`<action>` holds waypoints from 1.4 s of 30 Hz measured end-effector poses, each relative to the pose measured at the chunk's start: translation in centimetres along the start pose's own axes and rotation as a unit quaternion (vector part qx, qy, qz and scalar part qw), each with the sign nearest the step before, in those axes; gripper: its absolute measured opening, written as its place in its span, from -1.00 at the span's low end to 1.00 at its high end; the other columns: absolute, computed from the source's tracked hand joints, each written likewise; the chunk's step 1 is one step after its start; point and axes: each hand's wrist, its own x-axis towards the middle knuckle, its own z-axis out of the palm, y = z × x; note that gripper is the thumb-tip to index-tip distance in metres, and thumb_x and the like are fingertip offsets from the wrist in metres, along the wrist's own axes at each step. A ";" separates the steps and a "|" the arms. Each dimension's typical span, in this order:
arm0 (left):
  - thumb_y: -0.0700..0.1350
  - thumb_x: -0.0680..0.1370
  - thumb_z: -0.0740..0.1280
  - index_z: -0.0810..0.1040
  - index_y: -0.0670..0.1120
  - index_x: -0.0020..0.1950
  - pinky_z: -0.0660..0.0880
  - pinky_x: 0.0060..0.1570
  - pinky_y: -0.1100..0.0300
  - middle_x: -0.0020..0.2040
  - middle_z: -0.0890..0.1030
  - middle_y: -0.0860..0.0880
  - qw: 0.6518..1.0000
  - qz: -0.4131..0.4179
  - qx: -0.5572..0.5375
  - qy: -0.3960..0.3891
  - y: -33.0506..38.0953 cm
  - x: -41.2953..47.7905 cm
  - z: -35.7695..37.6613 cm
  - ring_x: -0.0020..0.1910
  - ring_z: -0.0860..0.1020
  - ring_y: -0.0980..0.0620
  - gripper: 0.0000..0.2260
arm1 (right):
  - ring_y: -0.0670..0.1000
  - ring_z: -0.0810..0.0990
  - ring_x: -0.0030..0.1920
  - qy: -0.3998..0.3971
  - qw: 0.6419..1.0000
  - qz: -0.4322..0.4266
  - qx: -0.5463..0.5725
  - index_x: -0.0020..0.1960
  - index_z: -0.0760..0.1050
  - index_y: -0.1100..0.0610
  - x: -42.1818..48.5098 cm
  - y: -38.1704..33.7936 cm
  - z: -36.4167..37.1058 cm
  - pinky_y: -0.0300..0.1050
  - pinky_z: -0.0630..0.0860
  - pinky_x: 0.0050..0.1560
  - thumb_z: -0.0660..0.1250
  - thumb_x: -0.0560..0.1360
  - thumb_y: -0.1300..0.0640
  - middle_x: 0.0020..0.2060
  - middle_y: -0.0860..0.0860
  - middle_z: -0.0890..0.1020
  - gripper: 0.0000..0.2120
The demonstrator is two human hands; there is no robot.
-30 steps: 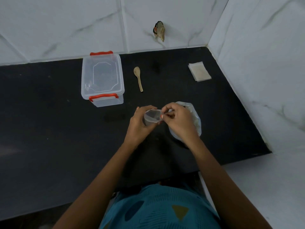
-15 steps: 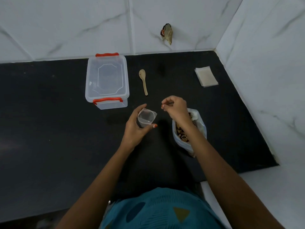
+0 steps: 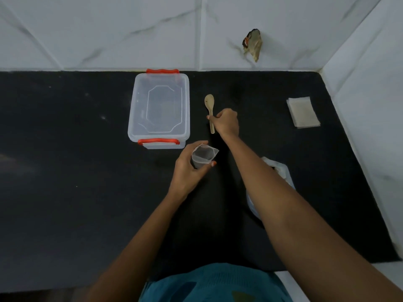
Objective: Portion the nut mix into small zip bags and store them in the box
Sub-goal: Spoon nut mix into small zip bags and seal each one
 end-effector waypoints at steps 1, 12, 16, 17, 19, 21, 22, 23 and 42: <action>-0.23 0.41 0.45 0.43 0.02 0.22 0.34 0.10 0.55 0.09 0.45 0.25 1.000 -0.001 -0.002 0.002 -0.1 0.1 0.0 0.13 0.40 0.46 -0.57 | 0.04 0.56 -0.25 0.001 1.000 -0.001 -0.013 -0.18 0.51 0.19 0.2 -0.2 0.2 -0.12 0.39 -0.29 0.42 0.42 0.02 -0.29 0.05 0.55 -0.76; -0.21 0.41 0.46 0.27 0.10 0.33 0.29 0.09 0.60 0.18 0.34 0.33 1.000 -0.021 -0.011 -0.010 0.2 0.1 0.2 0.16 0.32 0.49 -0.40 | -0.02 0.59 -0.11 -0.023 0.997 0.055 0.053 0.00 0.60 0.22 0.0 0.4 -1.8 -0.18 0.47 -0.17 0.42 0.43 0.13 -0.07 0.08 0.63 -0.80; -0.18 0.41 0.45 0.36 0.10 0.27 0.35 0.10 0.51 0.18 0.43 0.17 1.000 -0.003 -0.001 -0.027 0.7 -0.4 0.5 0.15 0.40 0.38 -0.49 | -0.02 0.60 -0.11 -0.043 0.994 0.044 0.096 -0.04 0.61 0.23 -2.7 1.1 -4.3 -0.23 0.50 -0.20 0.44 0.41 0.14 -0.09 0.10 0.65 -0.82; -0.19 0.40 0.45 0.38 0.08 0.25 0.36 0.11 0.50 0.17 0.45 0.16 1.000 0.005 0.000 -0.027 0.8 -0.6 0.5 0.15 0.41 0.38 -0.51 | -0.03 0.60 -0.13 -0.046 0.993 0.040 0.103 -0.05 0.61 0.23 -3.5 1.2 -4.9 -0.26 0.50 -0.23 0.43 0.41 0.15 -0.10 0.10 0.65 -0.82; -0.20 0.40 0.45 0.41 0.05 0.22 0.38 0.13 0.46 0.14 0.45 0.19 0.999 0.013 -0.002 -0.038 1.2 -1.0 0.7 0.14 0.41 0.39 -0.55 | -0.08 0.58 -0.20 -0.044 0.992 0.033 0.113 -0.04 0.61 0.22 -5.4 1.5 -6.5 -0.30 0.48 -0.28 0.43 0.42 0.14 -0.13 0.08 0.65 -0.83; -0.21 0.41 0.44 0.42 0.07 0.20 0.40 0.14 0.39 0.12 0.44 0.24 0.998 0.008 -0.005 -0.061 1.3 -1.5 1.0 0.15 0.41 0.38 -0.57 | -0.14 0.55 -0.25 -0.038 0.992 0.035 0.112 -0.03 0.60 0.18 -7.4 2.0 -8.4 -0.32 0.45 -0.30 0.41 0.44 0.12 -0.18 0.01 0.63 -0.84; -0.21 0.41 0.44 0.42 0.10 0.18 0.40 0.14 0.37 0.12 0.44 0.25 0.997 0.005 -0.006 -0.074 1.4 -1.7 1.1 0.15 0.40 0.37 -0.58 | -0.16 0.53 -0.26 -0.036 0.993 0.038 0.110 -0.03 0.60 0.15 -8.4 2.3 -9.4 -0.33 0.43 -0.30 0.40 0.44 0.11 -0.21 -0.03 0.61 -0.85; -0.20 0.41 0.44 0.42 0.14 0.15 0.40 0.13 0.36 0.12 0.43 0.25 0.996 0.004 -0.006 -0.089 1.5 -2.0 1.2 0.16 0.40 0.36 -0.58 | -0.18 0.52 -0.26 -0.031 0.992 0.040 0.111 -0.04 0.59 0.13 -9.5 2.8 -10.5 -0.34 0.41 -0.31 0.39 0.45 0.10 -0.25 -0.07 0.59 -0.87; -0.19 0.40 0.46 0.45 0.16 0.18 0.16 0.37 0.21 0.53 0.06 0.03 0.939 -0.045 0.034 -0.339 0.8 -5.3 5.6 0.48 0.07 0.13 -0.56 | -0.19 0.42 -0.33 0.176 0.981 -0.067 -0.039 -0.15 0.57 0.31 -20.9 15.2 -14.6 -0.52 0.39 -0.24 0.38 0.41 0.34 -0.21 0.11 0.53 -0.97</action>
